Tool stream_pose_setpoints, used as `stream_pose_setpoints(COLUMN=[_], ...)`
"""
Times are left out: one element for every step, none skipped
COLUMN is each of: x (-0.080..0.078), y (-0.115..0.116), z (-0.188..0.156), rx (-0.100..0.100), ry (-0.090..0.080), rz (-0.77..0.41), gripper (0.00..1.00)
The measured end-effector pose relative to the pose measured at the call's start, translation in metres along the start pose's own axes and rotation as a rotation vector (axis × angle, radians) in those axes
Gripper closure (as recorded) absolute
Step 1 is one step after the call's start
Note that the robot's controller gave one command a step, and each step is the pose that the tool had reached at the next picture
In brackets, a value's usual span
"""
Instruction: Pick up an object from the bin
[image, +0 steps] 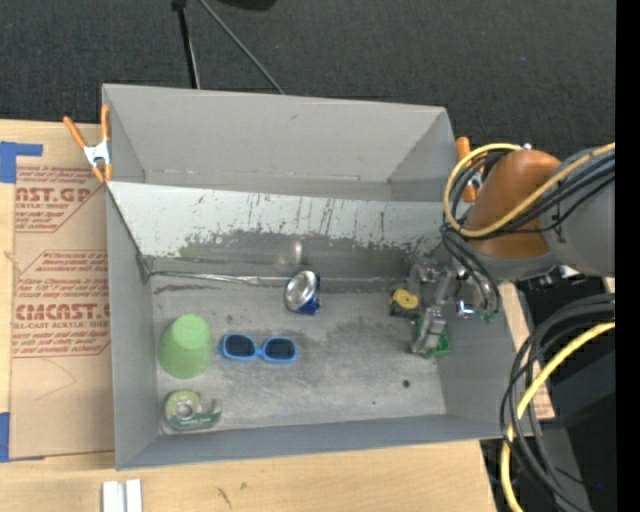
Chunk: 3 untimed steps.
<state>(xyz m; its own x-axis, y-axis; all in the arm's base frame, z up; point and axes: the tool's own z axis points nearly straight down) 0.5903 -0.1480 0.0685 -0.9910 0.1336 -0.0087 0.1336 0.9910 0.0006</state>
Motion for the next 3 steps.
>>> stream_pose_setpoints(x=[0.0014, 0.0011, 0.001], y=[-0.0079, -0.0075, -0.0066], z=[-0.0014, -0.0011, -0.0011], rx=[0.0, 0.001, -0.001], ry=[0.006, 0.004, 0.004], rz=[0.202, 0.202, 0.201], gripper=[0.0, 0.0, 1.0])
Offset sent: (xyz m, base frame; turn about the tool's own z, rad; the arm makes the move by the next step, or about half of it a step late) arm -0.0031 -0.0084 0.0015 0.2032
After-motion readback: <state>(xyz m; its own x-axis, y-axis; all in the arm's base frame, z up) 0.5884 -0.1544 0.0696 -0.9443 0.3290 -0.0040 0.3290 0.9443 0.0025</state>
